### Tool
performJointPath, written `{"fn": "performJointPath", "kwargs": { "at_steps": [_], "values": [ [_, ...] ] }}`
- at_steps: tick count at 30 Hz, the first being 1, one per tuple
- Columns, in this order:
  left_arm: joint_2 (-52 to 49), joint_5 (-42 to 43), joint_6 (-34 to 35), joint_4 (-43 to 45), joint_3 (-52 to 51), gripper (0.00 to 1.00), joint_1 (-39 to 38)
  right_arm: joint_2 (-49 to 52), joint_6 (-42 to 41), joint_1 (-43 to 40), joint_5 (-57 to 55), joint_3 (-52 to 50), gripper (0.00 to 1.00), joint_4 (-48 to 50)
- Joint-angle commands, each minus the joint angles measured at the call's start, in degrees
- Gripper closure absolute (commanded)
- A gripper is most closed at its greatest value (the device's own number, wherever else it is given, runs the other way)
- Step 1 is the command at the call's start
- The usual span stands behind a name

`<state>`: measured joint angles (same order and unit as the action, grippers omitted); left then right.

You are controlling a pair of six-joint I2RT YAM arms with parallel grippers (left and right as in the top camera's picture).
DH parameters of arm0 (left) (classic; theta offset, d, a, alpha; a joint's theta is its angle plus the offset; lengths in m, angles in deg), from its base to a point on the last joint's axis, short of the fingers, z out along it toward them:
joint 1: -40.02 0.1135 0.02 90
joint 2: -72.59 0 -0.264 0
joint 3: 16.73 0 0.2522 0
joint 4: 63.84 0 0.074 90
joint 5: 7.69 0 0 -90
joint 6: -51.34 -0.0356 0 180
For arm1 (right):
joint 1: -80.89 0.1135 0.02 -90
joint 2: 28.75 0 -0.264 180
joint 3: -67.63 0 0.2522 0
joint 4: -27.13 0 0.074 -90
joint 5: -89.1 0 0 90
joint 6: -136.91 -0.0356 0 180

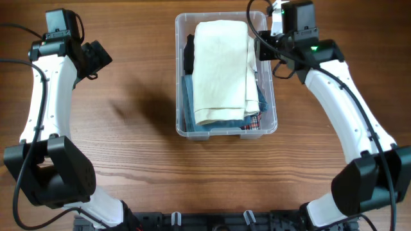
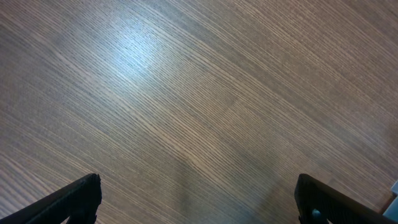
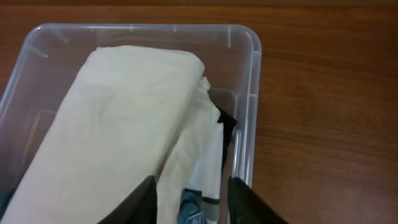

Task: Pack container
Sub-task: 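Release the sweater and press it flat with the right gripper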

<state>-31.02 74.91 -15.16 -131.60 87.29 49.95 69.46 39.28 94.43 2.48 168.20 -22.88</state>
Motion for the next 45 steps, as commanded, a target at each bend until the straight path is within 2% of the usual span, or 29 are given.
{"fn": "performJointPath", "kwargs": {
  "at_steps": [1, 9, 17, 25, 30, 39, 45],
  "values": [
    [-0.2, 0.3, 1.0, 0.2, -0.4, 0.0, 0.5, -0.9, 0.1, 2.5, 0.9, 0.9, 0.96, -0.9],
    [-0.2, 0.3, 1.0, 0.2, -0.4, 0.0, 0.5, 0.8, -0.2, 8.0, -5.6, 0.7, 0.96, 0.4],
    [-0.2, 0.3, 1.0, 0.1, -0.4, 0.0, 0.5, 7.5, -1.5, 8.2, -6.4, -4.6, 0.96, 2.8],
    [-0.2, 0.3, 1.0, 0.2, -0.3, 0.0, 0.5, 13.8, -1.6, 8.2, -8.7, -5.4, 0.96, 0.3],
    [-0.2, 0.3, 1.0, 0.2, -0.3, 0.0, 0.5, 10.4, -1.6, 8.5, -5.5, -2.4, 0.96, -1.2],
    [-0.2, 0.3, 1.0, 0.2, -0.4, 0.0, 0.5, -6.8, -1.6, 9.9, -2.0, 0.6, 0.95, -7.0],
    [-0.2, 0.3, 1.0, 0.2, -0.3, 0.0, 0.5, -8.4, -2.7, 9.9, 3.3, -0.5, 0.96, -13.8]
  ]
}}
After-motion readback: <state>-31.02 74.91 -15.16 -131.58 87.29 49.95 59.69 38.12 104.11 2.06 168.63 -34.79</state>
